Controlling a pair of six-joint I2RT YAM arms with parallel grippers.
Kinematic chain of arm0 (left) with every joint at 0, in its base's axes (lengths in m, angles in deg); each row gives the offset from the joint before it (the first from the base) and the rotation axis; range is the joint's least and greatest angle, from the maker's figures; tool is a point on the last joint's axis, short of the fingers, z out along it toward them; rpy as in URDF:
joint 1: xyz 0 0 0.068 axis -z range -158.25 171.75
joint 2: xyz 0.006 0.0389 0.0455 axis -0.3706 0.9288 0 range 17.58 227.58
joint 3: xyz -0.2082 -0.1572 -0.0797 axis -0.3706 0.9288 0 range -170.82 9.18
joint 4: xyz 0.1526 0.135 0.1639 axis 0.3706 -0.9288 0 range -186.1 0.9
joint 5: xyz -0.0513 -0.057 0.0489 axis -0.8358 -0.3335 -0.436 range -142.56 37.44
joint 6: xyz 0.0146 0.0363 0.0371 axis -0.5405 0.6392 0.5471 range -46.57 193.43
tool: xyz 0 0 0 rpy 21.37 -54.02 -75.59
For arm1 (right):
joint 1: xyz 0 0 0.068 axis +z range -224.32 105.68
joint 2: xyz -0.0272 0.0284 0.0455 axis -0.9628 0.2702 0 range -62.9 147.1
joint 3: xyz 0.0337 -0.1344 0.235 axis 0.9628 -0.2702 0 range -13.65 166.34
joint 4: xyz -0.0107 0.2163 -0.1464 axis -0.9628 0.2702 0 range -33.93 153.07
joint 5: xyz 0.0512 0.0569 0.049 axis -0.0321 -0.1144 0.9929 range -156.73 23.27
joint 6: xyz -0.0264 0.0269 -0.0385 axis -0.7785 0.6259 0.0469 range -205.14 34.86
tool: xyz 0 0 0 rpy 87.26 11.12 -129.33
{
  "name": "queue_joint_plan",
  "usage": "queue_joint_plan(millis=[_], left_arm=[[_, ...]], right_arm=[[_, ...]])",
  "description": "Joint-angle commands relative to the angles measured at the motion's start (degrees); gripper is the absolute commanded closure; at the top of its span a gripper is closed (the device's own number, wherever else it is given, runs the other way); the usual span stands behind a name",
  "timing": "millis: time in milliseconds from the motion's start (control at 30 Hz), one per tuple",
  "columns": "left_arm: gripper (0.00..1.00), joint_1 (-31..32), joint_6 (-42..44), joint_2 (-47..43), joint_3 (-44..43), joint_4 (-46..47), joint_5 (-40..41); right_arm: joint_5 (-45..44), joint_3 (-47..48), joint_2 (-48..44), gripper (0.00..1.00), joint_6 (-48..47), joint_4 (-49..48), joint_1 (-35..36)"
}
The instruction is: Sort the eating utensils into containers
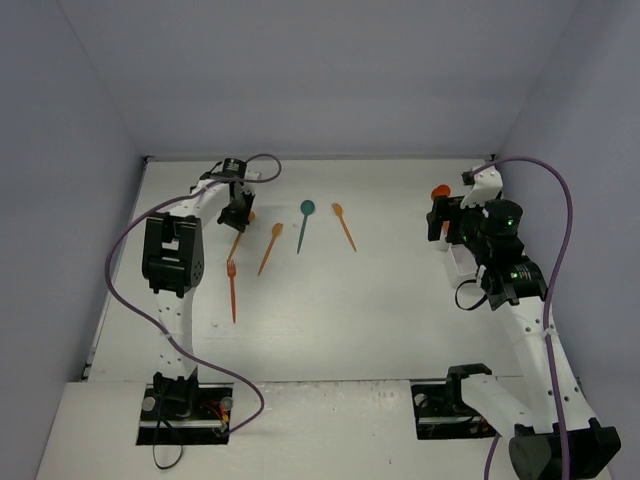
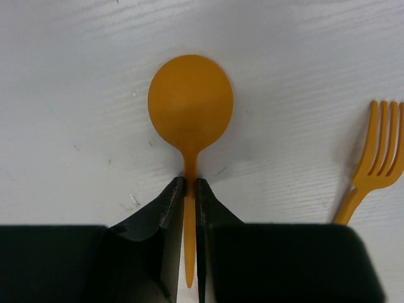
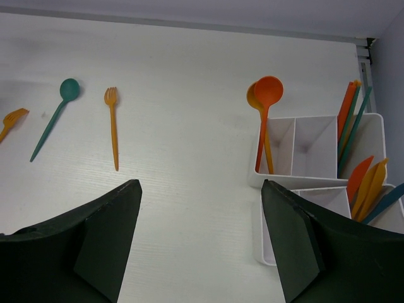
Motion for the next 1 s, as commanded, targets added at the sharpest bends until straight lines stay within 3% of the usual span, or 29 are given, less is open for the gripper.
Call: queue_joint_plan(millis=[0, 233, 567, 767, 967], left_arm=[[1.0, -0.77, 3.1, -3.51, -5.78, 0.08, 0.5], [1.0, 0.39, 2.46, -13.71, -8.43, 2.23, -4.11], [1.0, 16.14, 5.01, -36.02, 6.45, 16.03, -5.06], [1.0, 23.68, 7.59, -42.6, 11.69, 22.52, -4.82], [1.0, 29.93, 10.48, -45.68, 13.5, 25.26, -2.86]], right_arm=[[3.58, 2.18, -0.08, 0.25, 1.12, -2.57, 0.38], [11.66, 5.97, 1.08, 0.22, 4.65, -2.24, 0.76], [25.03, 14.97, 6.08, 0.18, 14.51, -2.18, 2.49], [35.82, 20.24, 10.24, 0.18, 22.63, -2.34, 3.95], [37.65, 24.16, 12.19, 0.19, 26.51, -2.62, 6.54]])
